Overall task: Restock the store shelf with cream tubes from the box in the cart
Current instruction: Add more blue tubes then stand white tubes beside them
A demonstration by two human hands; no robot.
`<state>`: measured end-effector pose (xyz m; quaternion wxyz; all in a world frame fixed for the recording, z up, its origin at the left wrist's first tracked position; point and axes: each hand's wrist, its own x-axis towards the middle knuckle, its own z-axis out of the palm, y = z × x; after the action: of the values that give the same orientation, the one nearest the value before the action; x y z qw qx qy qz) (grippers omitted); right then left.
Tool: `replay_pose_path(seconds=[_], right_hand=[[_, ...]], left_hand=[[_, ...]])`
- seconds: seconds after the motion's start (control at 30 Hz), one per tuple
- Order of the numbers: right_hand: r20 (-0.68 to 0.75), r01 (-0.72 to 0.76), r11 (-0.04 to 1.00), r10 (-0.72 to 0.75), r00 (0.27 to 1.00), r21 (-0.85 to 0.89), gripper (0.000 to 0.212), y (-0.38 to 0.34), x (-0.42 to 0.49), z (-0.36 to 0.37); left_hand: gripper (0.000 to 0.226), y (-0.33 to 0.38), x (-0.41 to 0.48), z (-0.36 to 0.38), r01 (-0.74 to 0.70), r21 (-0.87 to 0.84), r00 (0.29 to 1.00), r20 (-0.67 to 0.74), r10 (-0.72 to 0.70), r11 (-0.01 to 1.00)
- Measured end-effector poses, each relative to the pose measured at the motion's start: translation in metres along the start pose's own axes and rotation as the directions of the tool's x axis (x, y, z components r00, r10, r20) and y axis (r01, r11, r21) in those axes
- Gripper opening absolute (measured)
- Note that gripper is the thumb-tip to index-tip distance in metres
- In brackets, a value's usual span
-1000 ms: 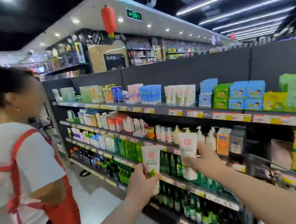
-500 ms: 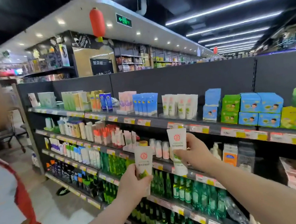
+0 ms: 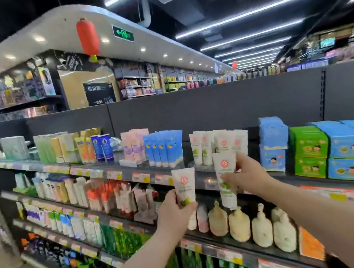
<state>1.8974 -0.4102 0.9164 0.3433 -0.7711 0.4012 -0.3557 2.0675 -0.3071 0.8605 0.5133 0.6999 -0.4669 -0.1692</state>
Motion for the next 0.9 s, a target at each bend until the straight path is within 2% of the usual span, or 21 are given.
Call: replay_pose_path(seconds=[0.2,0.33,0.53,0.73,0.9], right_hand=[[-0.07,0.017,0.999,-0.02,0.997,-0.049,0.029,-0.009,0.053,-0.002],[-0.147,0.005,0.998,-0.013,0.989,-0.058,0.02,-0.02,0.087,0.004],[-0.254,0.011,0.992,-0.043,0.966,-0.125,0.028,-0.036,0.145,0.018],[-0.302,-0.064,0.946,-0.037,0.953,-0.317,0.019,-0.035,0.186,0.031],[-0.285,-0.172,0.842,0.023,0.958,-0.511,0.022,-0.038,0.207,0.029]], left_hand=[[0.028,-0.006,0.073,0.009,-0.049,-0.061,0.999,0.008,0.05,0.997],[0.029,-0.009,0.122,0.018,-0.07,-0.153,0.992,0.089,0.084,0.986],[0.028,-0.012,0.192,0.014,-0.183,-0.15,0.966,0.156,0.206,0.972],[0.023,-0.024,0.241,0.014,-0.156,-0.242,0.947,0.24,0.215,0.958],[0.024,-0.027,0.26,0.023,-0.158,-0.275,0.922,0.303,0.241,0.948]])
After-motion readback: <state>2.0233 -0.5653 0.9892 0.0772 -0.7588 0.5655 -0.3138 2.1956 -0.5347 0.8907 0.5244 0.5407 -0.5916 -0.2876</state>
